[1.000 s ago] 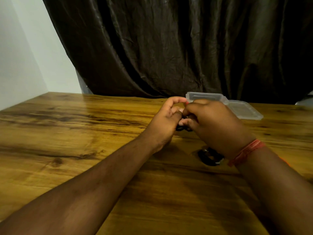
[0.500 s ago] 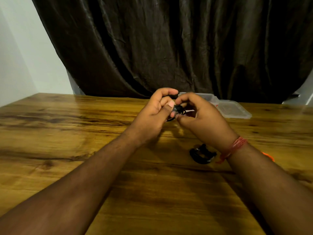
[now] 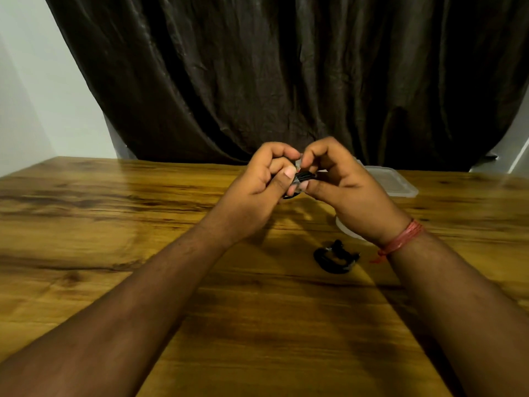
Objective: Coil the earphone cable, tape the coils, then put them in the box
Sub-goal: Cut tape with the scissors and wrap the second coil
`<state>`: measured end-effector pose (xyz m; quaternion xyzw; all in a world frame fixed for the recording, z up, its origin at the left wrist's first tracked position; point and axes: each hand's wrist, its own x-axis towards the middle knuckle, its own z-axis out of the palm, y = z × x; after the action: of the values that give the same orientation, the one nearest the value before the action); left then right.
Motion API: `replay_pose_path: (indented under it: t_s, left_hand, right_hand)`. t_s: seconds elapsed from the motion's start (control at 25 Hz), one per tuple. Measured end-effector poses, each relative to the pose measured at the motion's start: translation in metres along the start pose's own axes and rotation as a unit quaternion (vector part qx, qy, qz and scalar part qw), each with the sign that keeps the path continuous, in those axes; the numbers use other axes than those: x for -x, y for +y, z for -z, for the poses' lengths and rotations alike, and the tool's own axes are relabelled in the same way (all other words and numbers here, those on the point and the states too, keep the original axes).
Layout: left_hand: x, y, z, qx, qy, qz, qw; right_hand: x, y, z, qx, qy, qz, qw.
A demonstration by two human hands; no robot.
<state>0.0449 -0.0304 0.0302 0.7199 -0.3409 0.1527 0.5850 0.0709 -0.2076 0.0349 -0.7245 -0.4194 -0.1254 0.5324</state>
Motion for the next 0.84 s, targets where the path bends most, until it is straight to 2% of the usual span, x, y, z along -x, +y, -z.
replay_pose_path:
  t_s: [0.32,0.84]
  left_hand:
    - [-0.0006,-0.0058,0.0016,-0.046,0.017,0.003,0.999]
    - [0.0025,-0.0082,0.0022,-0.057,0.017,0.027,0.998]
  right_hand:
    - [-0.0011,0.0022,-0.0003,0.008,0.010,0.008,1.000]
    - [-0.0016,-0.0018,-0.0003,0.038,0.028,-0.015,0.999]
